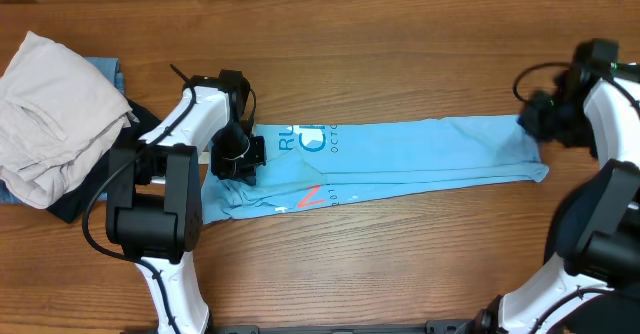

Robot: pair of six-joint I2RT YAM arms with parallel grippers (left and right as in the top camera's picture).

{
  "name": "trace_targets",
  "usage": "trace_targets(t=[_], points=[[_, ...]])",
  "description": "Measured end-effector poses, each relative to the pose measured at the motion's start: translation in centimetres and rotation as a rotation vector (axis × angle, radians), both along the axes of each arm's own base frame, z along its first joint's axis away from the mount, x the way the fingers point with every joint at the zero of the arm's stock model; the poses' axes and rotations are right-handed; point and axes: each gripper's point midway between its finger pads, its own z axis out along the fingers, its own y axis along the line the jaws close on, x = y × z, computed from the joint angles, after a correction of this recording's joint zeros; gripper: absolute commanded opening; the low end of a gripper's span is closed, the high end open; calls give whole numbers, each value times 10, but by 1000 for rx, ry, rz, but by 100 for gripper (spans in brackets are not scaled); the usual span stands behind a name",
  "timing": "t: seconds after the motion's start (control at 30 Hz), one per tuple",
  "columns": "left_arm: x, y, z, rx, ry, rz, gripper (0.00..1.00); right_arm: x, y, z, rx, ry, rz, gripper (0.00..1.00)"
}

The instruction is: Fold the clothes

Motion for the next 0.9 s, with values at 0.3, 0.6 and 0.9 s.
trace_targets(t=[0.3,0.6,0.9], points=[[0,0,0,-2,-1,1,5,-9,245,8,100,-103,773,4],[1,0,0,-9,-1,7,5,-42,298,-63,4,34,1059,4],[1,0,0,-9,-1,7,5,-57,309,-60,79,60,1083,4]])
